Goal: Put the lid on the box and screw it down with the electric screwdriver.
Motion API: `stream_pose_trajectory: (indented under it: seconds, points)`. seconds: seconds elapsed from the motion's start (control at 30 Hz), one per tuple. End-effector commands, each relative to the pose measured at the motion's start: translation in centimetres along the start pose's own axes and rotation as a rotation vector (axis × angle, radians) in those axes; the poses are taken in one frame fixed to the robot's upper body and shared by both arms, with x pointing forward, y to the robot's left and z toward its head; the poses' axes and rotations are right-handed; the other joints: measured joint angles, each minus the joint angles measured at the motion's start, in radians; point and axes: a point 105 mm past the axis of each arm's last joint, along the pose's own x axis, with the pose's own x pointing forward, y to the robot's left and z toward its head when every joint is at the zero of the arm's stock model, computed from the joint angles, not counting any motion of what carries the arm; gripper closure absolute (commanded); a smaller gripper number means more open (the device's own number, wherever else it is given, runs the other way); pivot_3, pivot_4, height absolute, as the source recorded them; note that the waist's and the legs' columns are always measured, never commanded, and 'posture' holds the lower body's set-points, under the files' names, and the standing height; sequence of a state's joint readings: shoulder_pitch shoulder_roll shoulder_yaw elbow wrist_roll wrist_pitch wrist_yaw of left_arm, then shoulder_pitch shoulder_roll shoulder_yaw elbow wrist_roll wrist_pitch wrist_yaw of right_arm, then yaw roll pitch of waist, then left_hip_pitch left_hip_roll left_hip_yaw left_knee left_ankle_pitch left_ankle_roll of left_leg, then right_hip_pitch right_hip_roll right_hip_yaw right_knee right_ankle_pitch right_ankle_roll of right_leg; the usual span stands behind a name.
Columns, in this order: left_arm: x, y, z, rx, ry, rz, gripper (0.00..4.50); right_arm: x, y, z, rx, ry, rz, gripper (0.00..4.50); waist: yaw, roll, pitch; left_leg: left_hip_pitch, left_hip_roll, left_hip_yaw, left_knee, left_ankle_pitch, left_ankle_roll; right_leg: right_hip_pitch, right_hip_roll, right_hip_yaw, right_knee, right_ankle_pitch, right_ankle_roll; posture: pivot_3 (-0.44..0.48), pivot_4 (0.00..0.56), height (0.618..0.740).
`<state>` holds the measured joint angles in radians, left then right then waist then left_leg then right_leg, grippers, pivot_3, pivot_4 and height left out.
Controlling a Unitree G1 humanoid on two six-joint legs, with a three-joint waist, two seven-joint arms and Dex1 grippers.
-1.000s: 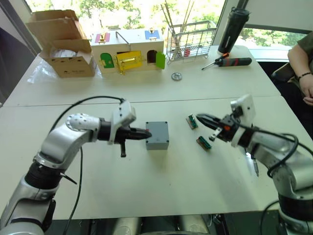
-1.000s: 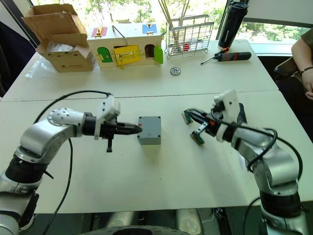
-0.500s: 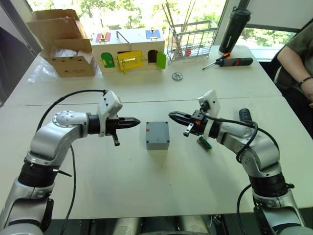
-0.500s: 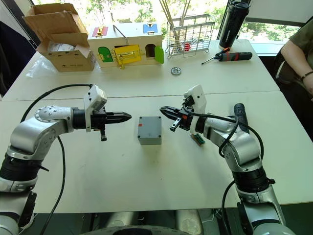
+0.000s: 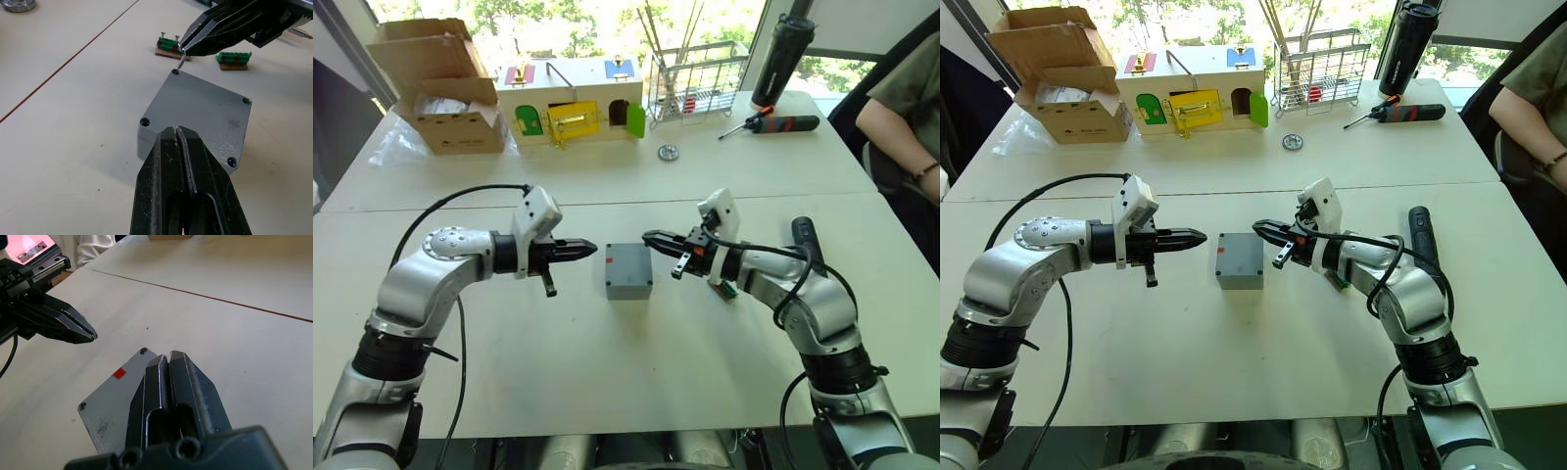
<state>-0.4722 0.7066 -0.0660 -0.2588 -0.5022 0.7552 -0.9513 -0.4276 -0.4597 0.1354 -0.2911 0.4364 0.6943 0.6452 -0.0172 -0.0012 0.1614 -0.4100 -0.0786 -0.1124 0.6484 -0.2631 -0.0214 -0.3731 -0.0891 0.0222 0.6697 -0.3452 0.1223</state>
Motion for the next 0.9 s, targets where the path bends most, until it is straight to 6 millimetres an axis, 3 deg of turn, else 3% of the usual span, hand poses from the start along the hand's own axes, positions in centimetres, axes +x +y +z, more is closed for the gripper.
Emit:
stream_pose_trajectory:
  seconds: [0.03, 0.9]
  points:
    - [0.0, -0.3, 0.65, 0.039, -0.014, -0.005, 4.5, -0.07, 0.14, 0.53, -0.026, -0.028, 0.003, 4.46, 0.0, 0.0, 0.0, 0.0, 0.0, 0.0, 0.0, 0.0, 0.0, 0.0, 0.0, 0.0, 0.0, 0.0, 0.0, 0.0, 0.15, 0.74]
    - [0.27, -0.59, 0.18, 0.042, -0.004, -0.015, 4.5, 0.18, -0.5, 0.19, -0.028, -0.025, -0.017, 4.46, 0.0, 0.0, 0.0, 0.0, 0.0, 0.0, 0.0, 0.0, 0.0, 0.0, 0.0, 0.0, 0.0, 0.0, 0.0, 0.0, 0.15, 0.74]
